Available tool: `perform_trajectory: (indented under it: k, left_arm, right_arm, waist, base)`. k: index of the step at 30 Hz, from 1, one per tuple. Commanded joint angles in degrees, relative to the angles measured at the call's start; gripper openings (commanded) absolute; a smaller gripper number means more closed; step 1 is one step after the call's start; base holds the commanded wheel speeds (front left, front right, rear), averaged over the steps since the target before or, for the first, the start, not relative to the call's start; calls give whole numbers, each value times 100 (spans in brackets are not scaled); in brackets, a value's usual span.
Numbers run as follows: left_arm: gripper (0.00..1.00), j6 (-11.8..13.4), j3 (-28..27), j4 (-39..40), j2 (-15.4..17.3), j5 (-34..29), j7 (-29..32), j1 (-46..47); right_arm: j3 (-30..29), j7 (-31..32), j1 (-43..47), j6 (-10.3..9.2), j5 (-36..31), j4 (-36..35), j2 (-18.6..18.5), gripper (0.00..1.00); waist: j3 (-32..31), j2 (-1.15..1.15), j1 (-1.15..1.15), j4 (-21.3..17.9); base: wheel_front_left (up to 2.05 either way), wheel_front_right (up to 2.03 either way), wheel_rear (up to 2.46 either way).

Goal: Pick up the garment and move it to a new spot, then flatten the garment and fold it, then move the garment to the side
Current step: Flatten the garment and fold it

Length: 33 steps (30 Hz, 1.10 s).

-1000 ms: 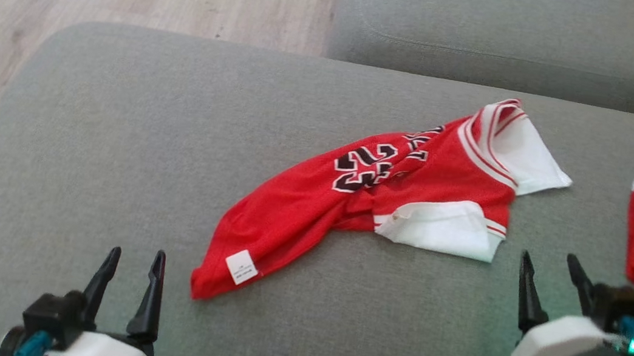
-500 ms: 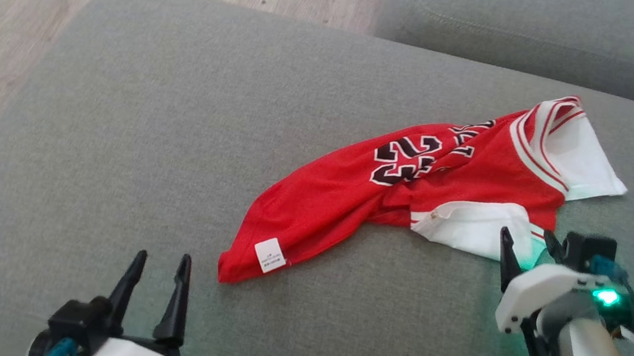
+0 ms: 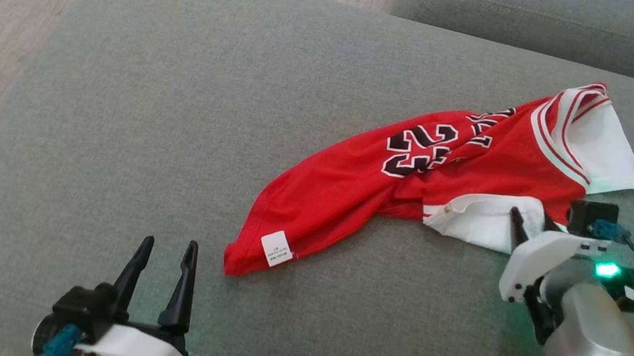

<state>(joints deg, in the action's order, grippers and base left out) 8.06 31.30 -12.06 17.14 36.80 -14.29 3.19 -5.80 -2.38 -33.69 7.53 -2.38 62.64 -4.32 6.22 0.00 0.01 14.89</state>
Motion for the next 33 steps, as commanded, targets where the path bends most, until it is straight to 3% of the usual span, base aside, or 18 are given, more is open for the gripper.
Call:
perform_trajectory:
  k: [1, 2, 3, 13, 21, 33]
  left_arm:
    - [100, -2, -252, 137, 57, -34, -71, 261]
    - [100, 2, -263, 139, 64, -41, -71, 259]
    - [100, 5, -266, 141, 73, -49, -71, 257]
    - [100, 63, -336, 208, 126, -55, -71, 151]
    - [100, 142, -397, 320, 164, -45, -71, -4]
    - [100, 181, -522, 396, 208, -12, -71, -41]
  right_arm:
    - [206, -156, -276, -4, 43, -62, 54, 41]
    - [270, -235, -317, -4, 62, -4, 64, 15]
    - [334, -321, -350, -4, 84, 46, 72, 0]
    - [1116, -1021, -304, -4, 266, 156, 50, 0]
    - [1736, -1217, 541, -4, 536, -490, -230, 0]
    - [1107, -1074, 1627, -4, 370, -1733, -554, 0]
  waist:
    - [3, 0, -1, -24]
    - [-1, 0, -1, -48]
    - [-6, 0, -1, -69]
    - [-185, 0, -1, -433]
    - [-254, 0, -1, -817]
    - [-220, 0, -1, -1041]
  base:
    - [0, 0, 0]
    - [0, 0, 0]
    - [0, 0, 0]
    - [0, 0, 0]
    - [0, 0, 0]
    - [0, 0, 0]
